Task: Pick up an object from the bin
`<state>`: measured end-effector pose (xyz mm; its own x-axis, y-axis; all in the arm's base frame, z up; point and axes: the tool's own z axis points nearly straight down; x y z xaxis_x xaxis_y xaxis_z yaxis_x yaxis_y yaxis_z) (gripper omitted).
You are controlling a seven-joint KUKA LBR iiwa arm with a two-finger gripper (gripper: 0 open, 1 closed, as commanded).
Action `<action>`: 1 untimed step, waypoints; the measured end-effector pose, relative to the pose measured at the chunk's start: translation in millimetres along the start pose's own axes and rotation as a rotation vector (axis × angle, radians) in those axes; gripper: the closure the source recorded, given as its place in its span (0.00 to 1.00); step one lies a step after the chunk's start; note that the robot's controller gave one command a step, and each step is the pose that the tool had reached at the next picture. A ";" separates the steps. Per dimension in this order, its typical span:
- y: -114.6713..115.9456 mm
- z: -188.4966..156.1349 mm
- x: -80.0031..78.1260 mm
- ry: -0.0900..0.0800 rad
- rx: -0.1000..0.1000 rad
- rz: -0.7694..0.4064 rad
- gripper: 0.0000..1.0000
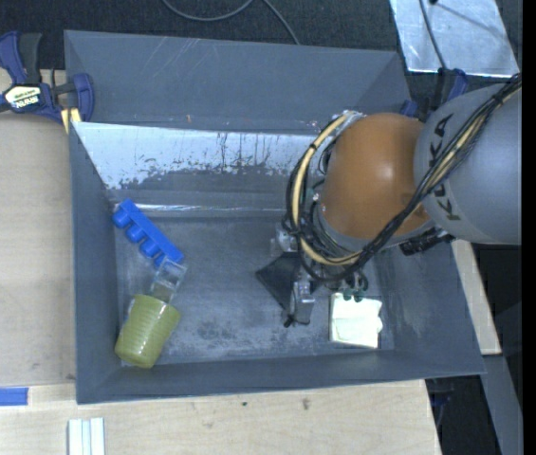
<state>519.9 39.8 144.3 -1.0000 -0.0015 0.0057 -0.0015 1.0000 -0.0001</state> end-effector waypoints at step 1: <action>-0.2 -4.6 -1.8 -0.008 0.000 0.001 0.00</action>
Offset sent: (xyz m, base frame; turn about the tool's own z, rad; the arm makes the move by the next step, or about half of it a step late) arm 0.0379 -0.0489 -0.0092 0.0638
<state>521.8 39.6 148.9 -1.0000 -0.0005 -0.0027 -0.0005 1.0000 0.0003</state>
